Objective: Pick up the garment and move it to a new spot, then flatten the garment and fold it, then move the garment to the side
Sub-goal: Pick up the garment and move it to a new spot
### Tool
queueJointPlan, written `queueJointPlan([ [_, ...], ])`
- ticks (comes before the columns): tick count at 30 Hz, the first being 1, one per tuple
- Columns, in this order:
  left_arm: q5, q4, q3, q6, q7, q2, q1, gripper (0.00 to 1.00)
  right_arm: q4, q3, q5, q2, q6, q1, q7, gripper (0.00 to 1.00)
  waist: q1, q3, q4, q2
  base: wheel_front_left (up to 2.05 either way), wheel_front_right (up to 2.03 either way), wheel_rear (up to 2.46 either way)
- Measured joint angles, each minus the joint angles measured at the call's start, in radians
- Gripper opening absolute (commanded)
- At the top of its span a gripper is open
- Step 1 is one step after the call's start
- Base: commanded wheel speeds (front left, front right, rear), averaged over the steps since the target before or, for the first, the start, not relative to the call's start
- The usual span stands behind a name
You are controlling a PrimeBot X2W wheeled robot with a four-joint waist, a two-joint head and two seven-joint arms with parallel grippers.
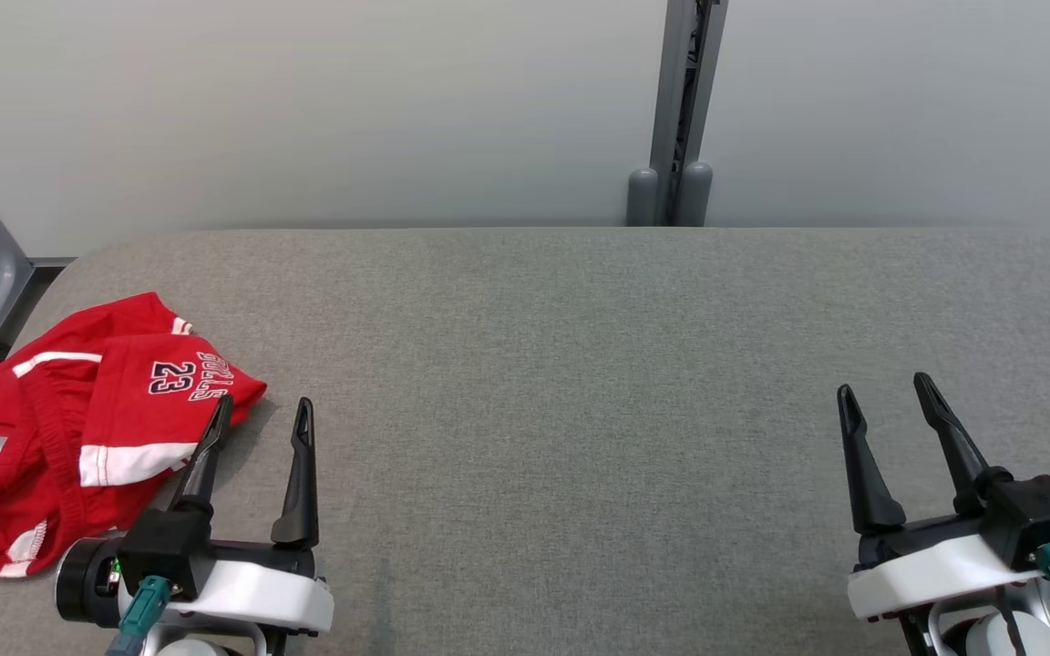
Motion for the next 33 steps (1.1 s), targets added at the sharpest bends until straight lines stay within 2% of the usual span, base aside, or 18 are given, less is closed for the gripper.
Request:
queueJointPlan([
  [13, -0.010, 0.014, 0.005, 0.000, 0.000, 0.000, 0.000, 1.00, 0.020, 0.028, 0.031, 0.000, 0.000, 0.012, 0.000, 1.00, 0.0000, 0.001, 0.113, 0.0000, 0.00, 0.00, 0.00],
  [33, -0.030, 0.058, 0.060, -0.005, 0.000, 0.000, 0.020, 1.00, 0.049, 0.110, 0.082, 0.000, 0.000, 0.017, -0.001, 1.00, 0.0000, -0.021, 0.404, 0.0000, 0.00, 0.00, 0.00],
])
